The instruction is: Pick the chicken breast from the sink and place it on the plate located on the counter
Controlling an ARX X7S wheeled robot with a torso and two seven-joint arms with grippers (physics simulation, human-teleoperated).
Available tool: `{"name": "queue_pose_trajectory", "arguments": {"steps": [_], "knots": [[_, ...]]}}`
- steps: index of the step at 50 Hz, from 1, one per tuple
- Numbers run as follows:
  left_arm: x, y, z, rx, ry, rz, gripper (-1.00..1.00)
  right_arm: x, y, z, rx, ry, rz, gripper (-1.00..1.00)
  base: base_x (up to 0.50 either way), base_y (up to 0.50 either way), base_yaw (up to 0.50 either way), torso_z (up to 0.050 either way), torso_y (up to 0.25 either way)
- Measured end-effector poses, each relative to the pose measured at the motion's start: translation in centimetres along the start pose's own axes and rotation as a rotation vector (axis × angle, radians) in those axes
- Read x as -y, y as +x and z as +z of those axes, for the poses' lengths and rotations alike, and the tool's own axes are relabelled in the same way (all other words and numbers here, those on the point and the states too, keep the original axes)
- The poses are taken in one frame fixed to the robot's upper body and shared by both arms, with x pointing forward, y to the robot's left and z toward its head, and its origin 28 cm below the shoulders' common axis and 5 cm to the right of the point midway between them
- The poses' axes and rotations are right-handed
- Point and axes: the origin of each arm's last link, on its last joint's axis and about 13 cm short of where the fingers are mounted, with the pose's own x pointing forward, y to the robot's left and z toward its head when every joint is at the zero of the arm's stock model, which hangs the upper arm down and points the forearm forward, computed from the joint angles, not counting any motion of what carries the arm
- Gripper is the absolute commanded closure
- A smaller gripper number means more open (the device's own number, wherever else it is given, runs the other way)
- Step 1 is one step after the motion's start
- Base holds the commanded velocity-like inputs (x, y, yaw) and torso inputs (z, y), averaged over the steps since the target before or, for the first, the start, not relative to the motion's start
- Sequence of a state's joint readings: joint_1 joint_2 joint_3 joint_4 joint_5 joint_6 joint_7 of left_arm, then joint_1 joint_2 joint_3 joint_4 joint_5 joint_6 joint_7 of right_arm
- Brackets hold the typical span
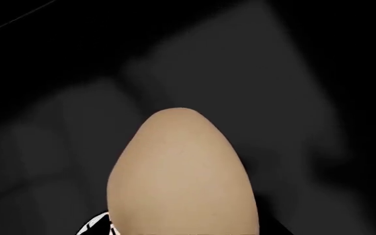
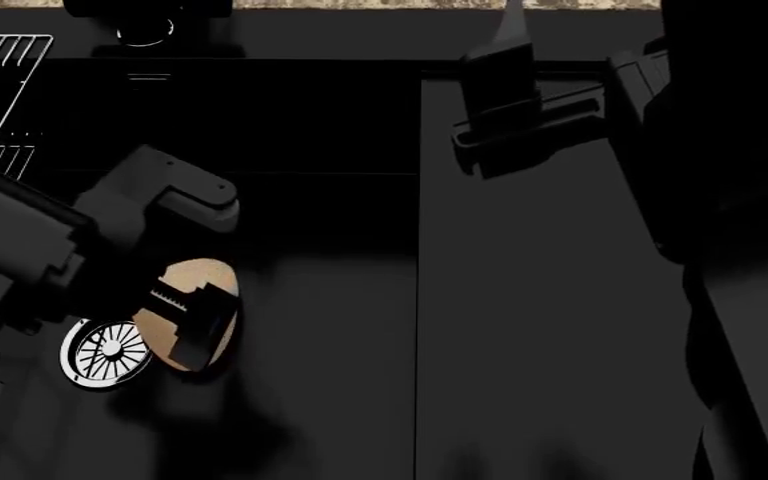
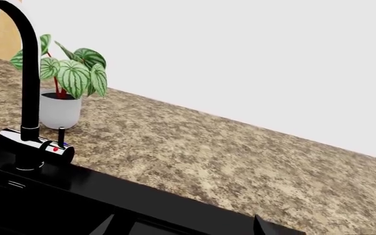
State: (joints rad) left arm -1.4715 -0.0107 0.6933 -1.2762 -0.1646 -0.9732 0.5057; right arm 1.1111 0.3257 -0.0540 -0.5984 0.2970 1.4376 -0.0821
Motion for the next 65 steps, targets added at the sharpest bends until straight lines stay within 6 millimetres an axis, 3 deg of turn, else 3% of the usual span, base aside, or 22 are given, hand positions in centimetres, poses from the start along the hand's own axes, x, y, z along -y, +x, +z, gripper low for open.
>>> {"name": "queue_pose_trajectory", "arguments": {"steps": [2, 3, 20, 27, 39, 52, 65], "knots": [[0.0, 0.0, 0.0, 0.003, -0.010, -0.003, -1.00, 0.0, 0.0, -0.1, -0.002, 0.000, 0.001, -1.00, 0.00, 0.00, 0.00, 0.000, 0.000], [-0.1, 0.0, -0.1, 0.004, -0.016, -0.004, 1.00, 0.0, 0.0, -0.1, -0.002, 0.000, 0.001, -1.00, 0.00, 0.00, 0.00, 0.000, 0.000], [-0.5, 0.1, -0.3, 0.023, -0.033, -0.018, 1.00, -0.1, 0.1, -0.4, -0.011, 0.000, 0.004, -1.00, 0.01, 0.00, 0.00, -0.002, -0.005], [-0.8, -0.8, 0.8, 0.103, 0.015, 0.048, 1.00, 0.0, 0.0, -0.3, -0.007, 0.000, 0.000, -1.00, 0.00, 0.00, 0.00, 0.000, 0.000], [0.3, -5.2, 1.8, 0.318, 0.029, 0.048, 1.00, 0.4, -0.4, 0.6, 0.014, 0.006, -0.025, -1.00, 0.00, 0.00, 0.00, 0.000, 0.000], [2.0, -10.5, 0.7, 0.536, 0.033, 0.038, 1.00, 0.9, -0.6, 1.7, 0.045, 0.012, -0.056, -1.00, 0.00, 0.00, 0.00, 0.000, 0.000], [2.4, -13.1, -0.5, 0.662, 0.033, 0.018, 1.00, 1.2, -1.0, 2.2, 0.069, 0.039, -0.031, -1.00, 0.00, 0.00, 0.00, 0.000, 0.000]]}}
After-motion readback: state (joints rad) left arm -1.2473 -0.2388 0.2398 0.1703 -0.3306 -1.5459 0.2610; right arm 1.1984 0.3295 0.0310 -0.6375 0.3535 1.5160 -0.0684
